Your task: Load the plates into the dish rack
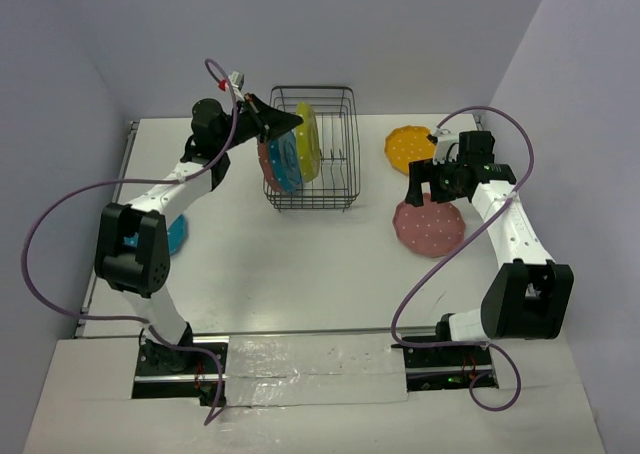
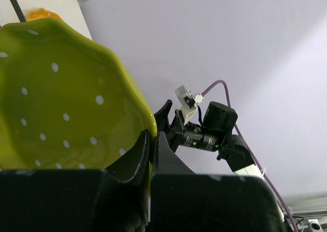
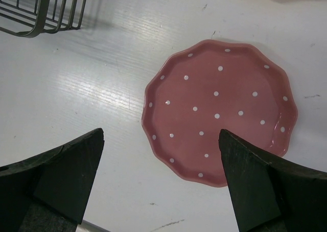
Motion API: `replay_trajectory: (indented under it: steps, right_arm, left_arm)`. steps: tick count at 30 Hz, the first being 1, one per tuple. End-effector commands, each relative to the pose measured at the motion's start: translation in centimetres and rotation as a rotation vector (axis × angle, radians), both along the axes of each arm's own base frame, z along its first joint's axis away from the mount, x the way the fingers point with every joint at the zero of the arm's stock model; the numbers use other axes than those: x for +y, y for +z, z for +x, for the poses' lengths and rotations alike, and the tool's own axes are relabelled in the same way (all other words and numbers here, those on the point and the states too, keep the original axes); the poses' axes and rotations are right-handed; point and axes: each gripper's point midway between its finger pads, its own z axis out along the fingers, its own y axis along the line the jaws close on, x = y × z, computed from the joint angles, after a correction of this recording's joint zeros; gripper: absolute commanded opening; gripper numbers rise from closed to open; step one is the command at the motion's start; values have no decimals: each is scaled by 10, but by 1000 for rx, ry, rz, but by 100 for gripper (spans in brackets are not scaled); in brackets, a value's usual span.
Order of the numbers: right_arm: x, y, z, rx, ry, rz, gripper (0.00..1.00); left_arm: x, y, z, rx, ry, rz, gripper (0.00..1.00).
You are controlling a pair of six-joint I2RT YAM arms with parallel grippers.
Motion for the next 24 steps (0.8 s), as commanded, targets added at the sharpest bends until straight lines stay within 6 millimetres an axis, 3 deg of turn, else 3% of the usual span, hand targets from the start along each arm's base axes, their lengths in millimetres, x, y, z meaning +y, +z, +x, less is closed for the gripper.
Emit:
replay_trajectory:
  steps: [1,10,24]
  right_arm:
    - [-4,1,5,-15,-1,-11,100]
    - [-6,-4,4,-4,-1,-16,100]
    - [-8,-9,5,4,3,-26,100]
  left_arm:
    - [17,73,-2,-222,43,-147,0]
    - [23,39,19,-164,52,-128,0]
    - [28,-1,35,-69,91,-101,0]
